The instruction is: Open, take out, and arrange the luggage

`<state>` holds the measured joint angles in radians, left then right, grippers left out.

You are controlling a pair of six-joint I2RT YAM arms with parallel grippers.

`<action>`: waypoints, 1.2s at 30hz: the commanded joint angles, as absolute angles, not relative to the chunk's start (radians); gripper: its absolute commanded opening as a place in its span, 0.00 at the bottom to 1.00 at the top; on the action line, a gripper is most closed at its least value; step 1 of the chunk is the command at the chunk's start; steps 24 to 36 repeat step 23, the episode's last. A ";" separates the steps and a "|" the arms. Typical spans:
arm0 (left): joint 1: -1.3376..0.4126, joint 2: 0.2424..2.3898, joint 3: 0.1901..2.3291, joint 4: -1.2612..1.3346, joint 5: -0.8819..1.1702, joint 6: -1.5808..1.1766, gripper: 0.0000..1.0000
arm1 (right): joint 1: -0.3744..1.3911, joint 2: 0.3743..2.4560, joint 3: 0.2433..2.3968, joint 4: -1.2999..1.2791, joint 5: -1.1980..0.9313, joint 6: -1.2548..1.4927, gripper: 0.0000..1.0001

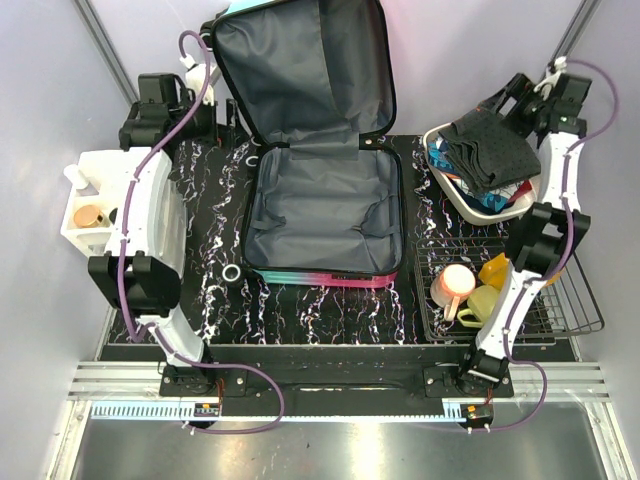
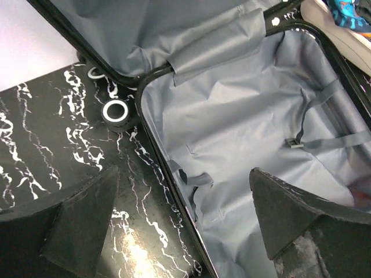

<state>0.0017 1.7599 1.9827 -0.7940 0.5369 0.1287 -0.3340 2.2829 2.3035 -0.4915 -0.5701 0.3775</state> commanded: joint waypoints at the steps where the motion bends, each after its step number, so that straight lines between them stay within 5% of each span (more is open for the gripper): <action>1: -0.002 1.721 2.017 -0.801 0.444 0.095 0.99 | -0.324 2.048 2.280 -0.561 -0.597 0.293 1.00; 7: -0.127 1.602 1.777 -0.752 0.169 0.158 0.99 | -0.195 1.840 2.004 -0.555 -0.505 0.111 1.00; 17: -0.235 1.405 1.410 -0.654 0.136 0.135 0.99 | 0.150 1.438 1.335 -0.398 -0.310 -0.071 1.00; 36: -0.236 1.338 1.332 -0.581 0.088 0.137 0.99 | 0.195 1.319 1.236 -0.407 -0.279 -0.064 1.00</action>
